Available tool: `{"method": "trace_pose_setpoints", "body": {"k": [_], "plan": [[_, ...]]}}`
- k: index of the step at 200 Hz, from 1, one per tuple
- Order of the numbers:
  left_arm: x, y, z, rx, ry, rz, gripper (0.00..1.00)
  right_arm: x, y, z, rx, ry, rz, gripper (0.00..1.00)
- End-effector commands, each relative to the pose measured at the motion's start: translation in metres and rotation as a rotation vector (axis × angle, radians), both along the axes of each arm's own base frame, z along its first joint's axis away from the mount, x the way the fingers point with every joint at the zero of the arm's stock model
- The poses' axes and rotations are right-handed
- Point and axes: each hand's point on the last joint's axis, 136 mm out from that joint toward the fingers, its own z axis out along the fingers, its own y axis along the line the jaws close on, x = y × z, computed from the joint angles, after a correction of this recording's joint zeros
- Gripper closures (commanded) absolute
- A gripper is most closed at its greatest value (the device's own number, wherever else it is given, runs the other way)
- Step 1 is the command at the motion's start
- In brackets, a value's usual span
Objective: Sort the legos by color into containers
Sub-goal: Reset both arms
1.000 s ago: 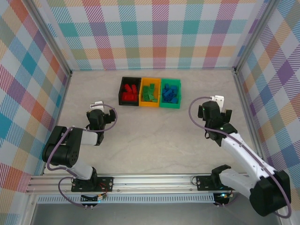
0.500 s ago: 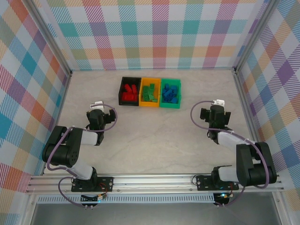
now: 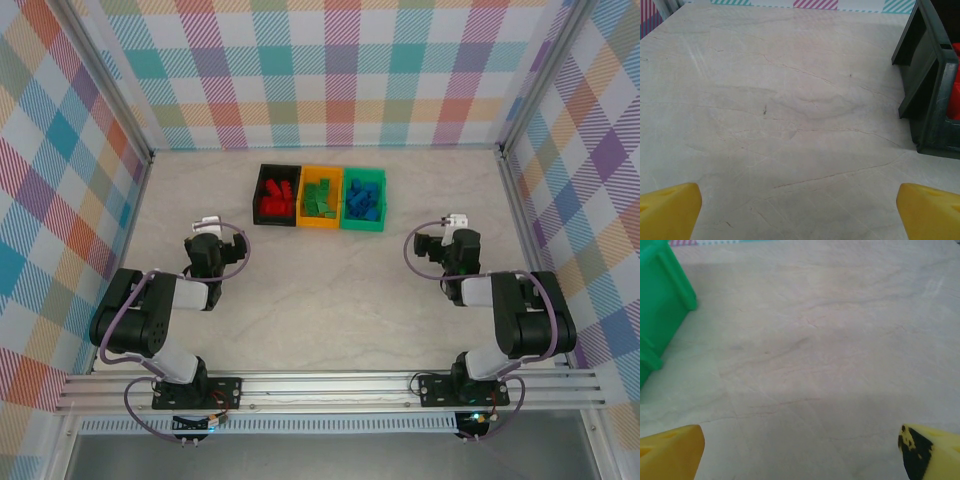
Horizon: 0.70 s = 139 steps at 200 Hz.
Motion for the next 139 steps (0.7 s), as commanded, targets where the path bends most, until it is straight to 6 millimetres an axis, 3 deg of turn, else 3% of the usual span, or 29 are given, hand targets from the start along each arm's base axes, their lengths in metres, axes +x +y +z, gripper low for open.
{"method": "trace_pose_setpoints", "body": {"k": [1,139], "plan": [[0.0023,0.0023,0.0049,-0.003,-0.024,-0.006,0.00,0.0074,0.0120,0.0164,0.023,-0.067,0.080,0.01],[0.0023,0.0025,0.0049,-0.003,-0.024,-0.005,0.00,0.0075,0.0121,0.0156,0.032,-0.057,0.084,0.01]]}}
